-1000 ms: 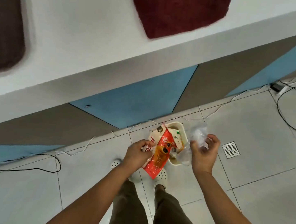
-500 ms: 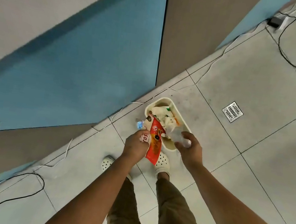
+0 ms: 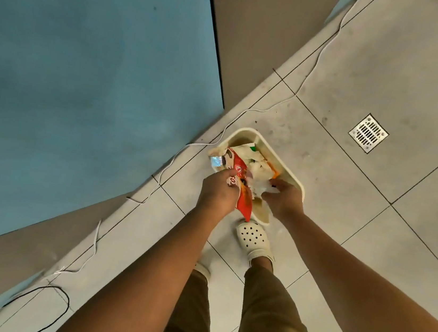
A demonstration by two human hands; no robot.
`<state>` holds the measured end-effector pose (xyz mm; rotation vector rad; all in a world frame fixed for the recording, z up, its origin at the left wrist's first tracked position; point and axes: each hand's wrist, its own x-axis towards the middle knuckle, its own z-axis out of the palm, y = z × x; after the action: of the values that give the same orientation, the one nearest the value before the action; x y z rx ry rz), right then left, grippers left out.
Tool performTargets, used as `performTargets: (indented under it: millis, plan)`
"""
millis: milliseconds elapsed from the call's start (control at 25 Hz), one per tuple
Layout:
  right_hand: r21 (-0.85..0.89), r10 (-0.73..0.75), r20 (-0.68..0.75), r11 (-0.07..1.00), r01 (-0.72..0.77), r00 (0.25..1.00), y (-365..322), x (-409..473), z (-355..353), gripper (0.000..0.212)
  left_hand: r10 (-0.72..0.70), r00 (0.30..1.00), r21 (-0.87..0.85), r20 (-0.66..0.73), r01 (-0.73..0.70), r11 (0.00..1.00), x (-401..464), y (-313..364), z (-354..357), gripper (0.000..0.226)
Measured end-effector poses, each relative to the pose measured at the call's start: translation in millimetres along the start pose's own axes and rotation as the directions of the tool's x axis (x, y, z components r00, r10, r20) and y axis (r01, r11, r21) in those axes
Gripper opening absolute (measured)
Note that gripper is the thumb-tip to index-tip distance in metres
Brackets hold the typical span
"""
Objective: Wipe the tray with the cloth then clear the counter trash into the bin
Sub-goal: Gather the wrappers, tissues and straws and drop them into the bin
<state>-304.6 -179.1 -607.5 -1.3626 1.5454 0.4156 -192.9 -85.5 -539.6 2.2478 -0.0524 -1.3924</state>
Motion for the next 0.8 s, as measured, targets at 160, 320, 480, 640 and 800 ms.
performTargets:
  millis: [160,320,480,640,800]
  plan:
    - [-0.199,0.033,0.055,0.98,-0.021,0.998,-0.1,44.3,20.6,0.061,0.021,0.996,0.032,0.086,-0.024,0.999,46.7,-3.8,16.5,0.048]
    - [-0.212,0.017,0.129,0.977,0.011,0.992,-0.5,62.6,28.1,0.066,-0.02,0.96,-0.109,0.28,0.052,0.993,62.6,-13.6,27.9,0.06]
    - [-0.057,-0.016,-0.006,0.998,0.015,1.0,18.4,35.9,20.3,0.049,0.0,0.968,-0.189,0.251,0.049,0.981,40.8,-29.0,28.5,0.055]
    - [0.06,-0.014,-0.068,0.998,0.018,0.998,25.7,7.3,8.0,0.037,-0.031,0.987,-0.141,0.155,0.053,0.989,20.9,-29.6,19.6,0.043]
    - [0.079,-0.067,-0.084,0.994,0.074,0.994,17.3,-21.9,-3.8,0.029,-0.03,0.996,-0.174,0.083,0.044,0.984,-4.7,-23.3,-2.9,0.034]
